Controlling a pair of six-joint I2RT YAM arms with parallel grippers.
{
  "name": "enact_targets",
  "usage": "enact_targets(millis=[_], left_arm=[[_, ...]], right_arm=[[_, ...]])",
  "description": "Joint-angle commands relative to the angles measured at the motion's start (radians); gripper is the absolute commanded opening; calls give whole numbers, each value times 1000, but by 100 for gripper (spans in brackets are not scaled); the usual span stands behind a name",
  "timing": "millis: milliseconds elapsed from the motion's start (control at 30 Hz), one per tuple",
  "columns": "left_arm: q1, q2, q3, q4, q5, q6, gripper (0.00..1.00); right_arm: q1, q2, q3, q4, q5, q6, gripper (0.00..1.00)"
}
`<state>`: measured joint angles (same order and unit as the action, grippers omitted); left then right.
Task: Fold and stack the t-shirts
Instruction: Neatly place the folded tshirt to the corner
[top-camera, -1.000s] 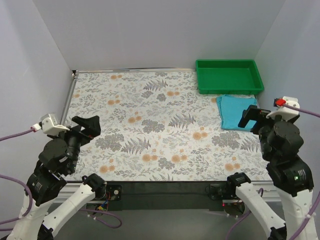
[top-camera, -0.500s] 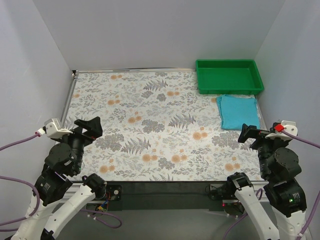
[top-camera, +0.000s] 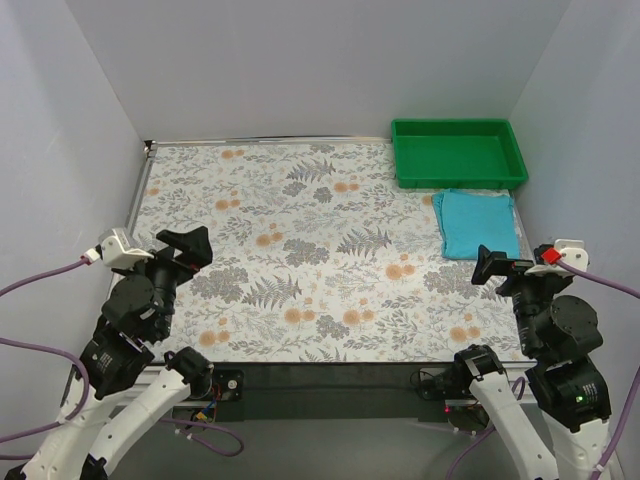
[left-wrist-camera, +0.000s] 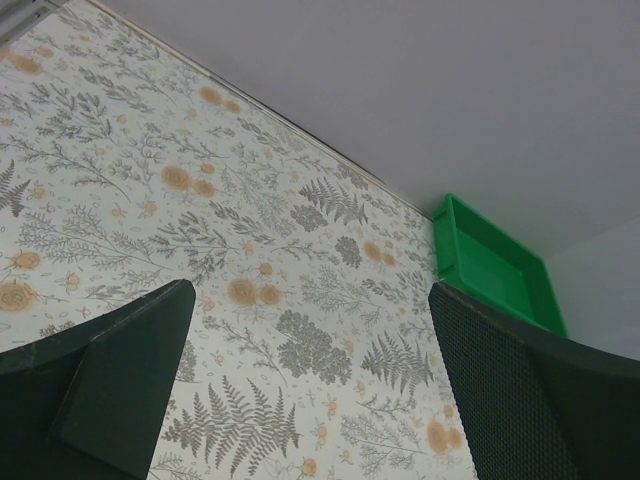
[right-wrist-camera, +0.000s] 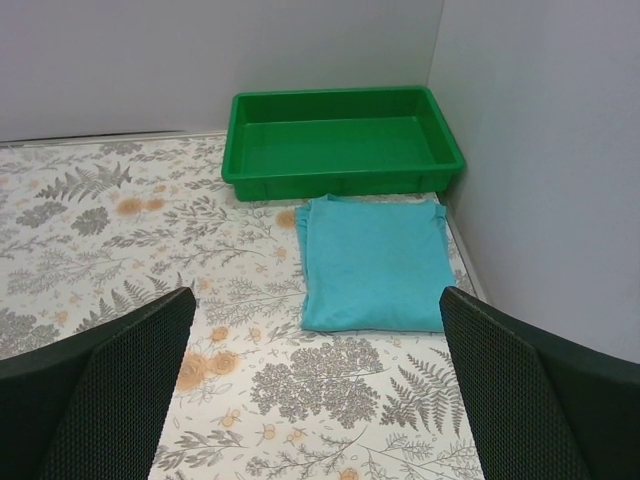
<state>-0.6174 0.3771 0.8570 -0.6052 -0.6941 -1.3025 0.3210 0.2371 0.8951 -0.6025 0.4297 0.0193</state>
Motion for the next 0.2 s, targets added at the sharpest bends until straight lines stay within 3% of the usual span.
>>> enact_targets(millis=[0, 167], left_arm=[[-2, 17, -16, 25, -1, -23, 98], [-2, 26, -33, 65, 5, -9, 98]], right_arm=[[0, -12, -7, 64, -26, -15, 98], [0, -21, -33, 79, -19, -15, 98]])
